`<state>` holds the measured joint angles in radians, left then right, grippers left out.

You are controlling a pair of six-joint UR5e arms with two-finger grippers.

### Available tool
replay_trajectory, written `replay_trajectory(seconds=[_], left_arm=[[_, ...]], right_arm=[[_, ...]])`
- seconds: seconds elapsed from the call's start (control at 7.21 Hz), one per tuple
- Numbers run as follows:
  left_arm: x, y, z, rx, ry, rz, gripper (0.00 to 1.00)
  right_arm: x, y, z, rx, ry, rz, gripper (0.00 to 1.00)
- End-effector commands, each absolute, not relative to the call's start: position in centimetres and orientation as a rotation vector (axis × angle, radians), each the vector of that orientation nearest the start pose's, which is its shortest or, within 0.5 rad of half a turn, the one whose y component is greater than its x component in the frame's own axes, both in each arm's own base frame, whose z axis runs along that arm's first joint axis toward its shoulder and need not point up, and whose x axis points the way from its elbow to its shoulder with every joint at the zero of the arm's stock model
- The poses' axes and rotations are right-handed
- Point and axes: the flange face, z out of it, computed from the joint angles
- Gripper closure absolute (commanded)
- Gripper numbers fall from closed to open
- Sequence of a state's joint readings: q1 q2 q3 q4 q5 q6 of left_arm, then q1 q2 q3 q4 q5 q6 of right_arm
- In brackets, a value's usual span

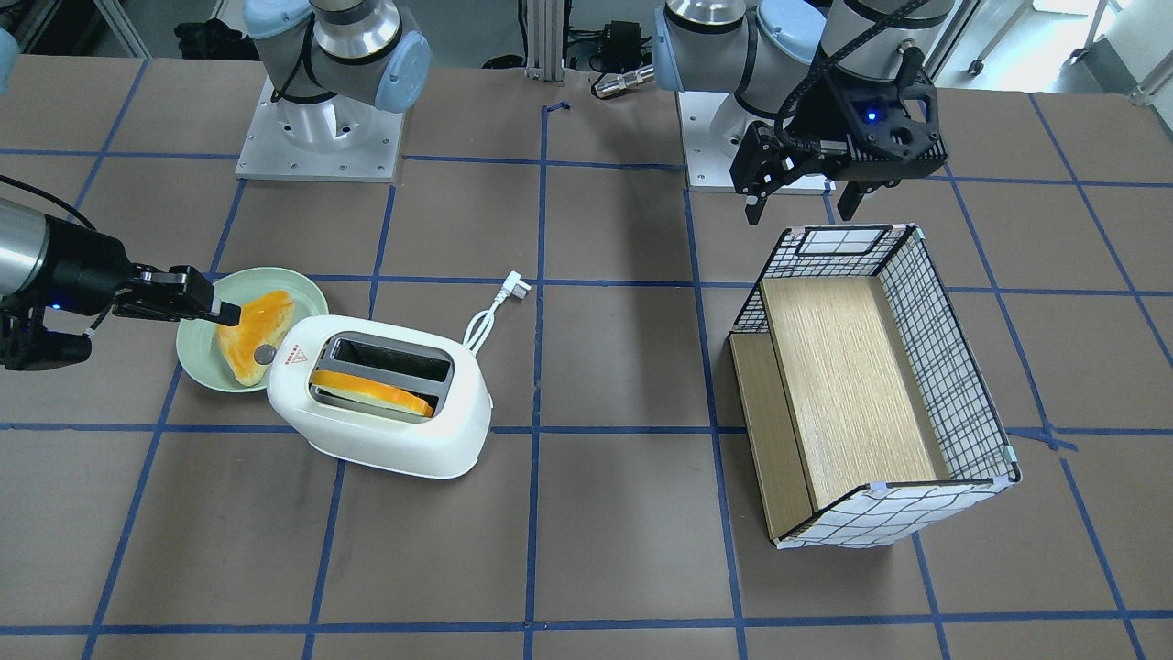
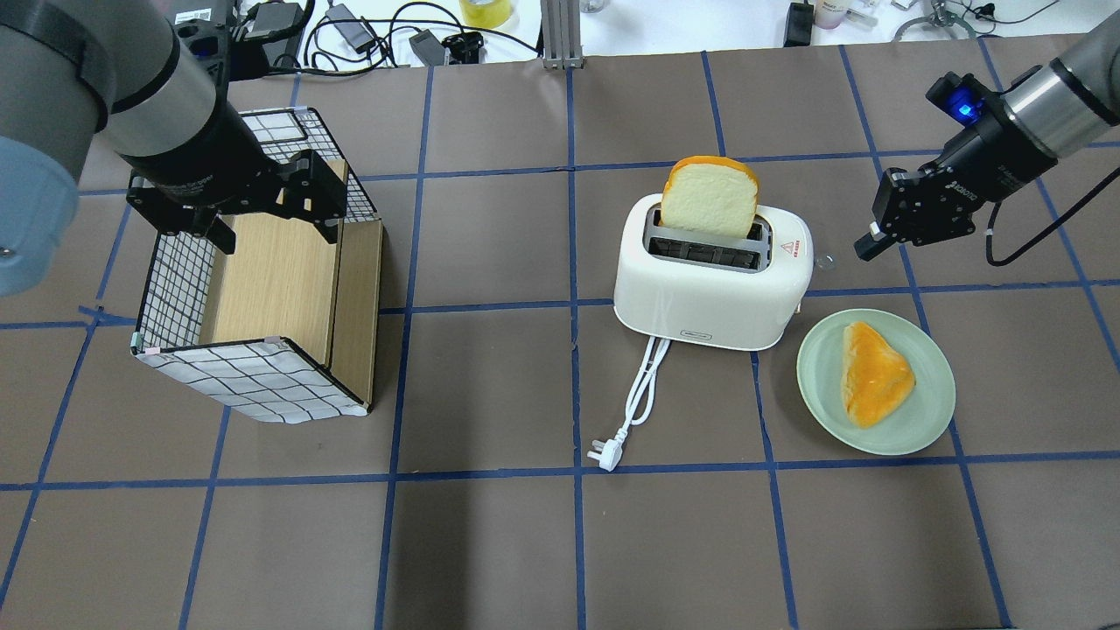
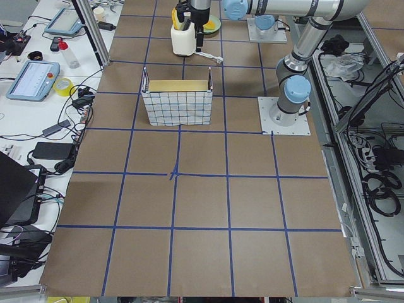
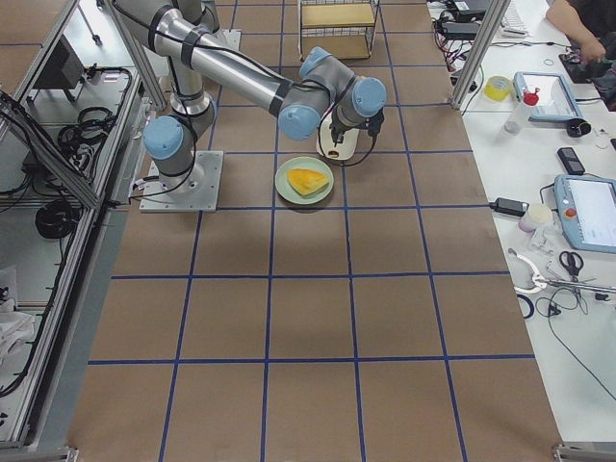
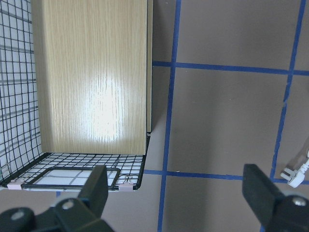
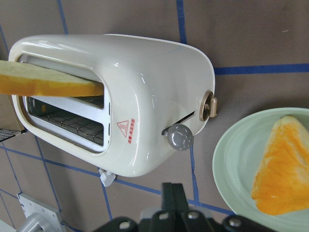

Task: Press toaster with right arm
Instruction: 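Move the right gripper down toward the toaster's lever side, then lower the right gripper onto the toaster's side lever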

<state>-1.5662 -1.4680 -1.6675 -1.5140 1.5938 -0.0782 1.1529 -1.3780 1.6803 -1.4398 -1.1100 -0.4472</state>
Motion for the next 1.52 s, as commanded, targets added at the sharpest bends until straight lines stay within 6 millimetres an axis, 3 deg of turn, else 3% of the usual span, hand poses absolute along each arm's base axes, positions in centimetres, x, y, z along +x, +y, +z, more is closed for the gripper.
replay_trajectory(seconds=[0.0,0.55,1.39], left_arm=[[-12.9,-45.5,49.5,-0.130,3.117,-0.099,0.00],[-12.9,-45.5,49.4,-0.130,3.117,-0.097,0.00],[-12.9,-45.5,49.5,-0.130,3.117,-0.099,0.00]], right_arm=[[-3.8,-53.9,32.3,0.126,2.455,0.247,0.93],[-4.5,-54.7,32.4,0.128,2.481,0.181,0.94],[-4.4,-55.1,29.3,0.142,2.433,0.223,0.94]])
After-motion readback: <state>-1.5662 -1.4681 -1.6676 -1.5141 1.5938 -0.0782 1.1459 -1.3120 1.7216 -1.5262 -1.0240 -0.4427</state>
